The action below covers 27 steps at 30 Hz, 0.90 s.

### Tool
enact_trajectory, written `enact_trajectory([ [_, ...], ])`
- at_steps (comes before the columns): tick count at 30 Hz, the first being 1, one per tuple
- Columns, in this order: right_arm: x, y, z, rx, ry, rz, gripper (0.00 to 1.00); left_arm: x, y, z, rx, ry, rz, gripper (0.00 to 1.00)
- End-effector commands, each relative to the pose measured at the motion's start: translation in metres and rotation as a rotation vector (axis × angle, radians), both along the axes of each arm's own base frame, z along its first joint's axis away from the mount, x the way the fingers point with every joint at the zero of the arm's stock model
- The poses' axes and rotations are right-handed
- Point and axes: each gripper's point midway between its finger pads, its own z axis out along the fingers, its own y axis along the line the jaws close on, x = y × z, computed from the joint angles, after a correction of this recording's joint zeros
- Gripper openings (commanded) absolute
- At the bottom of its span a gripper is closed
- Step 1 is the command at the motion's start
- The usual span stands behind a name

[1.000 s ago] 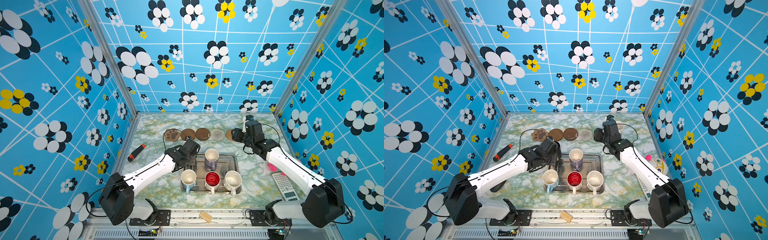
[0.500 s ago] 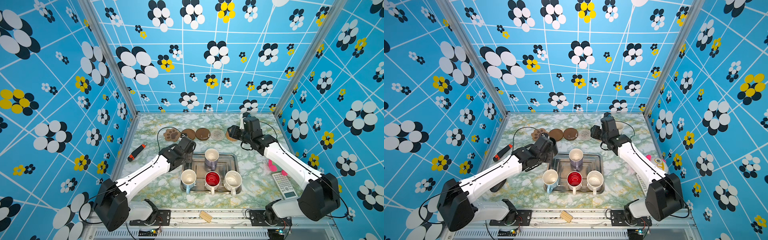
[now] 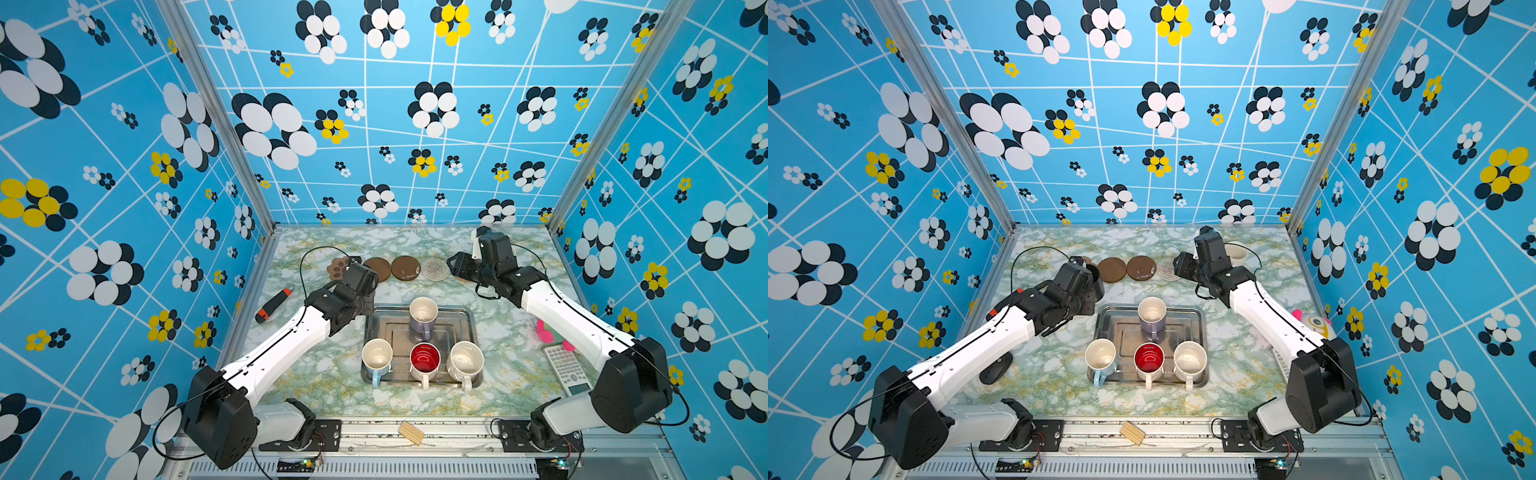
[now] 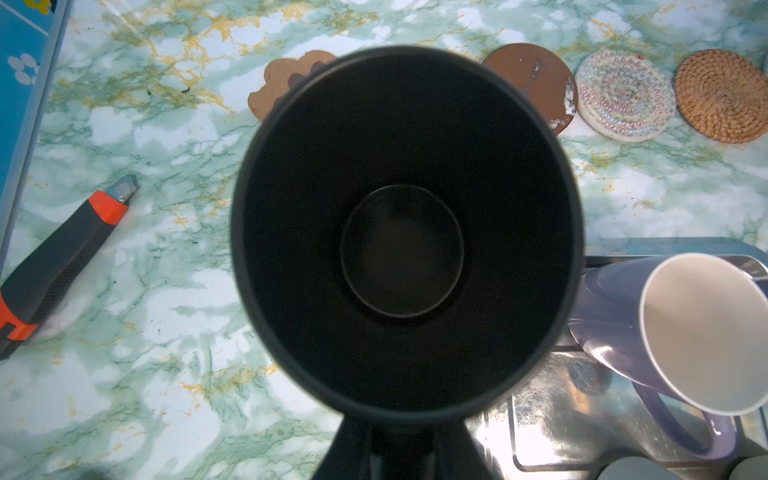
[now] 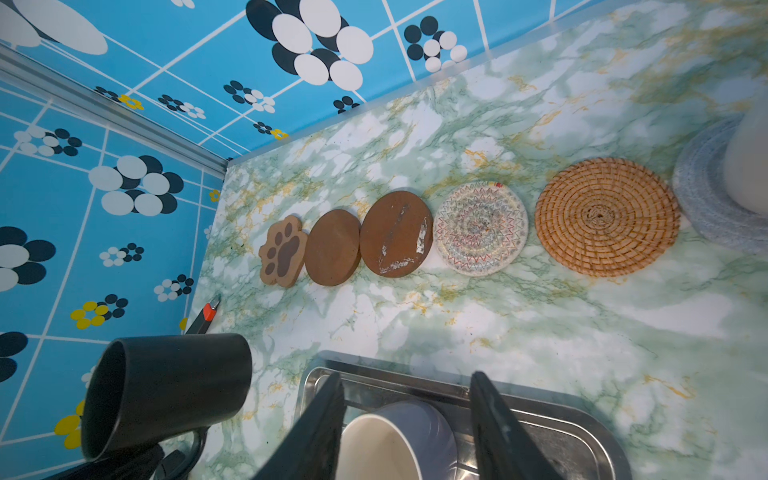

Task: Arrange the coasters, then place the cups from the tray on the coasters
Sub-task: 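Carry the black mug with the left gripper toward the paw-shaped cork coaster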

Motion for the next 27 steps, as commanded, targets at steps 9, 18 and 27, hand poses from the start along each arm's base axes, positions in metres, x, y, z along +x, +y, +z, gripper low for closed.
enact_trajectory([
  [9,0.009,0.018,-0.004,0.044,0.019,0.042,0.5,0.032,0.02,0.049,-0.002,-0.148,0.08,0.0],
  [18,0.01,0.02,-0.009,0.054,0.022,0.049,0.5,0.046,0.036,0.045,0.021,-0.144,0.125,0.0],
  [27,0.012,0.02,-0.013,0.036,0.022,0.05,0.5,0.067,0.049,0.036,0.013,-0.171,0.168,0.0],
])
